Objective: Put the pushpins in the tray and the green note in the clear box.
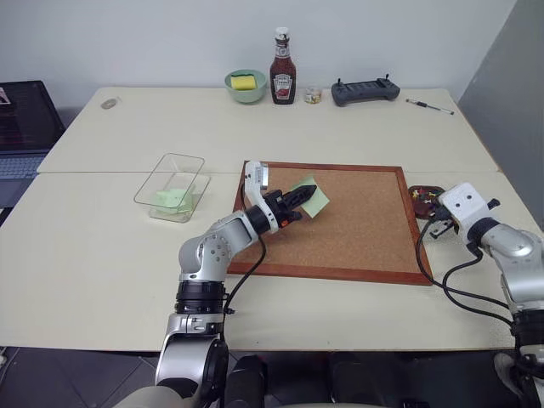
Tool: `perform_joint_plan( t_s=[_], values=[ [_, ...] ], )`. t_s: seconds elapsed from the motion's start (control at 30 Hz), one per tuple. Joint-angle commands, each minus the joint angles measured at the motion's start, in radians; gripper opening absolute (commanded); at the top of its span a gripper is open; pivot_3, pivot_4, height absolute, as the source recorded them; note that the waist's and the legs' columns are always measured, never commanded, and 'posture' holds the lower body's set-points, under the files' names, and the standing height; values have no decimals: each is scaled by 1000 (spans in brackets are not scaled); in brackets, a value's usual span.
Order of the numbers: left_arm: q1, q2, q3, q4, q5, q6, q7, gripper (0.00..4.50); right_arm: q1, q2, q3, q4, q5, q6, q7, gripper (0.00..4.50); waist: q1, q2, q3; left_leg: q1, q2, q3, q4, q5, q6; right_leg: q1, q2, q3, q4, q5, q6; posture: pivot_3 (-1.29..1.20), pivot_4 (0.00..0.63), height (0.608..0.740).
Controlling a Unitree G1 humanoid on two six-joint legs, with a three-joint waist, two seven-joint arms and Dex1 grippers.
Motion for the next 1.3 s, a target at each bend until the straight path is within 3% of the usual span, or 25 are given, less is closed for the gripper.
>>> perform_joint_plan(
  t_s=[0.03, 0.4, 0.63, 0.87, 1.0, 1.2, 1.3],
  values=[
    [-10, 1, -4, -49, -8, -21, 0, 0, -56, -2, 1, 47, -14, -23, -25, 569, 0, 0, 0, 0, 0, 0, 0, 0, 0, 0, 0, 0, 0, 0, 0, 0, 150, 740],
    [-9, 0, -4, -48, -8, -29, 6, 0, -78, -1, -2, 47, 7, -8, -38, 3079, -1, 0, 0, 0, 0, 0, 0, 0, -1, 0, 0, 0, 0, 0, 0, 0, 150, 740],
    [-31, 28, 13, -89, 18, -56, 67, 0, -53, -12, -65, -132, 104, 51, 19, 4472, -1, 0, 0, 0, 0, 0, 0, 0, -1, 0, 0, 0, 0, 0, 0, 0, 150, 740],
    [-47, 144, 92, -234, 51, -39, 218, 0, -64, 29, -20, -380, 323, 144, 230, 4472, -6, -1, 1, -1, 1, 0, 0, 0, 0, -1, 0, 0, 0, 0, 0, 0, 150, 740],
    [-17, 270, 134, -306, 121, -33, 290, 0, -107, 73, 73, -482, 436, 245, 344, 4472, -8, -1, 1, 0, 1, -1, 0, 0, 0, 0, 0, -1, 0, 0, 0, 0, 150, 740],
    [40, 473, 183, -299, 264, -41, 351, 0, -250, 208, 228, -427, 435, 255, 396, 4472, -3, -5, 3, -1, 0, -3, 0, -1, 1, -1, 0, -2, 0, 0, 0, 0, 150, 740],
    [53, 520, 179, -256, 305, -65, 355, 0, -294, 252, 265, -385, 416, 237, 406, 4472, -4, -5, 3, -2, 1, -3, -1, -1, 1, -5, 1, -1, 1, 0, 0, 0, 150, 740]
  ],
)
